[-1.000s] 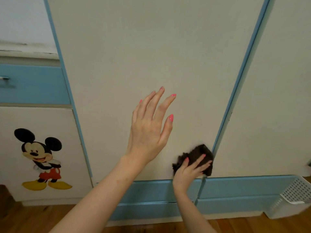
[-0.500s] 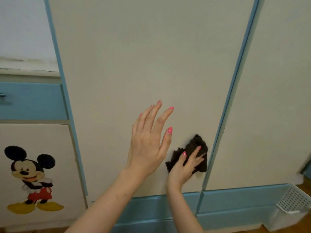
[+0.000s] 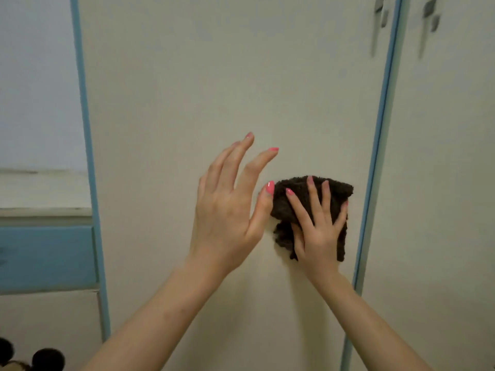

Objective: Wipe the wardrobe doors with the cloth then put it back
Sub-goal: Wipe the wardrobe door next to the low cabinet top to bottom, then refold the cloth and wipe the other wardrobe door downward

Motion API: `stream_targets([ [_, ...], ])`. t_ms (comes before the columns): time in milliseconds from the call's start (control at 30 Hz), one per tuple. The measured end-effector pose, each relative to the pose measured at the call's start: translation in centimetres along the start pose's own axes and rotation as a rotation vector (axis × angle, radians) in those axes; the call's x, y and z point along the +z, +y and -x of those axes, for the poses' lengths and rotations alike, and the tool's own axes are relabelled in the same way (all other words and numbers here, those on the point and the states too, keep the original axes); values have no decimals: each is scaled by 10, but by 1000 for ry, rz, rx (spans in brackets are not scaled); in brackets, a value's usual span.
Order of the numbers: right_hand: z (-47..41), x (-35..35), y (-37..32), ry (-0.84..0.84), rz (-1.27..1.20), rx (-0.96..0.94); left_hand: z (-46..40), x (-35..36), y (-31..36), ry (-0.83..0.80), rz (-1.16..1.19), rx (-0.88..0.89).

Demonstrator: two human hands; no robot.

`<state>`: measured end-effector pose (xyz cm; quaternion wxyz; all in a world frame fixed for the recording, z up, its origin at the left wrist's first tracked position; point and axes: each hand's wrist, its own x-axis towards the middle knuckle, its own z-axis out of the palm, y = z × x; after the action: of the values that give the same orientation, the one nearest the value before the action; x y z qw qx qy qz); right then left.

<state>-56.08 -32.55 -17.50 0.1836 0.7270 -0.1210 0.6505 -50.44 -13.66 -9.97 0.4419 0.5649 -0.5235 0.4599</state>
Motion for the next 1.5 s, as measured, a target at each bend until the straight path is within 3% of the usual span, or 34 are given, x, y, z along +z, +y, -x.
stream_targets([
  [200, -158, -31, 34, 23, -109, -228, -146, -2, 6, 14, 13, 2],
  [400, -362, -84, 55, 245, -36, -344, -289, -21, 19, 54, 17, -39],
  [500, -452, -110, 73, 296, 57, -362, -369, -34, 42, 100, 32, -22],
  [700, -580, -162, 118, 247, 126, -322, -505, -58, 89, 126, 8, 37],
  [1067, -674, -241, 166, 153, 96, -270, -617, -70, 145, 131, -56, 61],
  [1333, -684, -245, 202, 107, 140, -296, -651, -42, 158, 159, -47, 102],
  [1500, -710, -229, 232, 85, 197, -420, -678, -8, 158, 194, -23, 117],
])
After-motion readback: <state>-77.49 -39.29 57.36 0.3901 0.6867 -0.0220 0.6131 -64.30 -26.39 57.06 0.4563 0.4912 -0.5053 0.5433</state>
